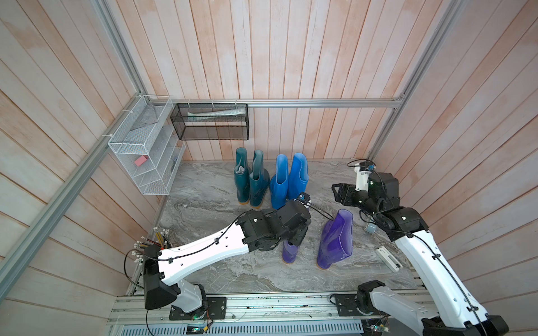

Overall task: Match and arrange rain boots in pairs
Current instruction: Pick up the rain boot at the center of the board, then place the rain boot at the center of the board.

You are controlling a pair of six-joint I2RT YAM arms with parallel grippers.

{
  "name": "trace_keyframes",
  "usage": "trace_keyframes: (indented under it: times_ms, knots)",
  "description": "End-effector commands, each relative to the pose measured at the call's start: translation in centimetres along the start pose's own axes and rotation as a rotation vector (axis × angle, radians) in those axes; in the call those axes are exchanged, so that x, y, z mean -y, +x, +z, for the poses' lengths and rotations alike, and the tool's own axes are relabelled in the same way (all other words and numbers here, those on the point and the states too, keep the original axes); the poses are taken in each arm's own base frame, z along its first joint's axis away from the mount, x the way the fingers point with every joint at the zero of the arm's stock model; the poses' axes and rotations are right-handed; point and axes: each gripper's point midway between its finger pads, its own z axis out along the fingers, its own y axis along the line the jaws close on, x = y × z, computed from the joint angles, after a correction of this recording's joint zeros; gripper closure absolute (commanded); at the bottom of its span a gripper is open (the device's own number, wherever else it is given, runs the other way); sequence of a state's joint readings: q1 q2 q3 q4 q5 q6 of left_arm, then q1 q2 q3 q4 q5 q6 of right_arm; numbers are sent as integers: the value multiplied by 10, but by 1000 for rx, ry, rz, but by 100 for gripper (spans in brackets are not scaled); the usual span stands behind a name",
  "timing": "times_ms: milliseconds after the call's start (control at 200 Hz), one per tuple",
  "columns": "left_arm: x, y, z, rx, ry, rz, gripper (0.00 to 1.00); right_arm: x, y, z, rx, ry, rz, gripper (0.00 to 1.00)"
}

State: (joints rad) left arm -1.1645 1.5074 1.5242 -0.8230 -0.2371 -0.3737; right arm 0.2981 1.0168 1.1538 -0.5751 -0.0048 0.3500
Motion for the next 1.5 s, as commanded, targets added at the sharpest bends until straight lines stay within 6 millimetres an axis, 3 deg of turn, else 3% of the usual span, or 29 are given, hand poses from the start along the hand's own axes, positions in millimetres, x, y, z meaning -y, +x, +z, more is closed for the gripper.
trace_keyframes:
  times_ms: [0,80,575,1110,1490]
  knots:
    - [9,-8,0,16,35,4,84,1,-7,-7,39,-9,21,24]
    - [13,-10,0,22,53,5,100,2,-5,-8,40,-6,23,24]
    - [26,-54,-31,162,123,6,100,14,2,-16,46,22,35,24]
    - [22,-98,-10,251,54,17,100,18,6,-23,47,34,41,24]
    - [2,-135,-2,333,57,13,100,20,5,-22,44,45,35,24]
